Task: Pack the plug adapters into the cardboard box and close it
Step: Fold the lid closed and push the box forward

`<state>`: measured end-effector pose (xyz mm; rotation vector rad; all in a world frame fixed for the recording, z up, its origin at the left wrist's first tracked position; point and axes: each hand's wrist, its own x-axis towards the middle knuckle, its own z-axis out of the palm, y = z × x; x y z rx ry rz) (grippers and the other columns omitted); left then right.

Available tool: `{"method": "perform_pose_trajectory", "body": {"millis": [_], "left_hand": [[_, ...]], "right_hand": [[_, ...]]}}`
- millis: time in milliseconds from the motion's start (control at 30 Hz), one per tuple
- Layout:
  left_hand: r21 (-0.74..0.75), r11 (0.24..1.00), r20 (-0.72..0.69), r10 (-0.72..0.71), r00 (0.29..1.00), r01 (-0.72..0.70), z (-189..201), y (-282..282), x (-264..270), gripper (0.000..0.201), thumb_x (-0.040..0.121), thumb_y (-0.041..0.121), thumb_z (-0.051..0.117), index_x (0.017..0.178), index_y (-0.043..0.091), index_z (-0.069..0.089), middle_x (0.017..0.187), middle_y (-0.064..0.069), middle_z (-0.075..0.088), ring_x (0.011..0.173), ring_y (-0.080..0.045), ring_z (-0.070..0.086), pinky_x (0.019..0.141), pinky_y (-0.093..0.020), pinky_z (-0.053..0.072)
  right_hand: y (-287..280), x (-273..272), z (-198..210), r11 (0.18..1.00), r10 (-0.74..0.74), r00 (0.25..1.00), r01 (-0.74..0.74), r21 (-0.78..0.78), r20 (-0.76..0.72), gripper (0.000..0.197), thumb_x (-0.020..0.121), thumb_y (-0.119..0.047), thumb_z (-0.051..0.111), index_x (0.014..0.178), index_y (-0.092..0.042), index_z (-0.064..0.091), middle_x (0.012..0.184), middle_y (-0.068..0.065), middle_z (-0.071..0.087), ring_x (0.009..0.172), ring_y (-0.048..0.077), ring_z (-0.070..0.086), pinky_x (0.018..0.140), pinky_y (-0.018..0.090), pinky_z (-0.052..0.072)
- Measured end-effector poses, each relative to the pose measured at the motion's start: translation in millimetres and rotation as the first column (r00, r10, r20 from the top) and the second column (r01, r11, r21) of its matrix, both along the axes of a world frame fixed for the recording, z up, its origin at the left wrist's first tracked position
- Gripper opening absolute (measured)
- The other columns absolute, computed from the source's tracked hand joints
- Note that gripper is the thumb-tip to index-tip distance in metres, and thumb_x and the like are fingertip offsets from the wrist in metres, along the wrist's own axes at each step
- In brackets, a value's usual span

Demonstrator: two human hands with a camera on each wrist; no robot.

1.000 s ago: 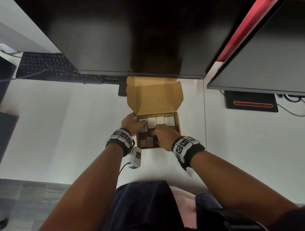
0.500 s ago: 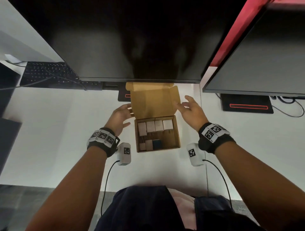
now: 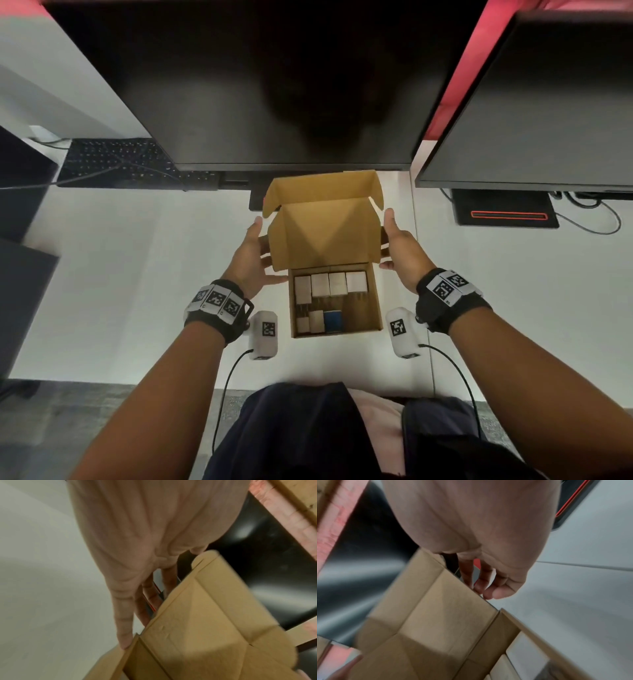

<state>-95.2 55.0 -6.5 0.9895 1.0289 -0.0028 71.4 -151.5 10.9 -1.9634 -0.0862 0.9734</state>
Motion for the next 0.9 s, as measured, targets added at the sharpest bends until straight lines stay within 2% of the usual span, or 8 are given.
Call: {"method": "perform_pose_trajectory", "body": {"millis": [100, 200, 267, 367, 533, 667, 767, 900], "left_hand": [[-0.013, 0.994, 0.072, 0.107, 0.992, -0.106, 4, -6, 2, 0.062, 0.101, 0.068, 0.034, 0.125, 0.021, 0.065, 0.127, -0.009, 0.068, 0.118, -0.032, 0.063, 0.102, -0.053, 0.052], [0.158, 0.985, 0.075, 0.062, 0.995, -0.073, 5, -17, 5, 0.038, 0.11, 0.042, 0.035, 0.121, 0.019, 0.065, 0.115, -0.006, 0.067, 0.106, -0.029, 0.063, 0.082, -0.04, 0.051], [0.328, 0.942, 0.004, -0.078, 0.997, 0.072, 1, -21, 8, 0.034, 0.11, 0.022, 0.036, 0.101, 0.018, 0.068, 0.104, -0.014, 0.066, 0.101, -0.035, 0.061, 0.083, -0.041, 0.051], [0.425, 0.884, -0.093, -0.173, 0.981, 0.196, -3, -23, 12, 0.031, 0.105, 0.018, 0.04, 0.083, 0.012, 0.061, 0.095, -0.026, 0.066, 0.092, -0.047, 0.059, 0.093, -0.054, 0.051], [0.261, 0.957, -0.041, -0.121, 0.992, 0.128, 7, -27, 21, 0.034, 0.109, 0.026, 0.036, 0.125, 0.018, 0.065, 0.125, -0.012, 0.068, 0.115, -0.033, 0.065, 0.104, -0.048, 0.054], [0.172, 0.976, 0.011, -0.139, 0.99, 0.135, 9, -23, 12, 0.027, 0.109, 0.022, 0.042, 0.125, 0.015, 0.063, 0.121, -0.01, 0.066, 0.116, -0.034, 0.063, 0.1, -0.045, 0.055], [0.145, 0.976, 0.001, -0.163, 0.987, 0.161, 6, -19, 8, 0.029, 0.105, 0.028, 0.053, 0.123, 0.013, 0.07, 0.113, -0.007, 0.071, 0.109, -0.029, 0.064, 0.083, -0.035, 0.052], [0.479, 0.801, -0.126, -0.342, 0.931, 0.359, -18, -15, 5, 0.019, 0.088, 0.021, 0.076, 0.102, 0.033, 0.079, 0.11, -0.004, 0.076, 0.105, -0.03, 0.073, 0.093, -0.043, 0.059]], "right_hand": [[-5, -2, 5, 0.991, -0.075, 0.996, 0.081, 0.103, -0.056, 0.071, 0.098, -0.068, 0.016, 0.122, -0.022, 0.064, 0.12, 0.006, 0.068, 0.111, 0.024, 0.062, 0.091, 0.038, 0.048], [-15, -3, 8, 0.977, -0.098, 0.989, 0.116, 0.176, -0.109, 0.06, 0.1, -0.064, 0.022, 0.115, -0.027, 0.066, 0.124, 0.007, 0.066, 0.115, 0.026, 0.06, 0.097, 0.042, 0.049], [-23, -3, 6, 0.965, -0.133, 0.978, 0.164, 0.203, -0.157, 0.051, 0.102, -0.06, 0.027, 0.107, -0.03, 0.067, 0.125, 0.008, 0.065, 0.117, 0.029, 0.06, 0.103, 0.046, 0.048], [-32, -4, 4, 0.942, -0.182, 0.959, 0.234, 0.243, -0.218, 0.042, 0.104, -0.053, 0.034, 0.106, -0.027, 0.068, 0.123, 0.008, 0.066, 0.118, 0.032, 0.061, 0.107, 0.048, 0.047], [-36, -4, 0, 0.934, -0.172, 0.951, 0.24, 0.264, -0.257, 0.049, 0.101, -0.06, 0.032, 0.11, -0.027, 0.067, 0.125, 0.013, 0.065, 0.118, 0.034, 0.062, 0.106, 0.05, 0.048], [-41, -1, -8, 0.943, -0.147, 0.957, 0.212, 0.257, -0.251, 0.059, 0.099, -0.064, 0.035, 0.117, -0.018, 0.067, 0.123, 0.017, 0.067, 0.115, 0.033, 0.063, 0.103, 0.048, 0.05], [-46, -2, -16, 0.986, -0.053, 0.991, 0.072, 0.152, -0.124, 0.059, 0.096, -0.066, 0.041, 0.105, -0.017, 0.073, 0.11, 0.009, 0.074, 0.107, 0.025, 0.067, 0.096, 0.041, 0.052], [-57, -10, -35, 0.991, 0.127, 0.981, -0.13, 0.012, 0.145, 0.032, 0.09, -0.057, 0.061, 0.106, -0.031, 0.073, 0.107, -0.008, 0.072, 0.101, 0.016, 0.067, 0.089, 0.032, 0.05]]}}
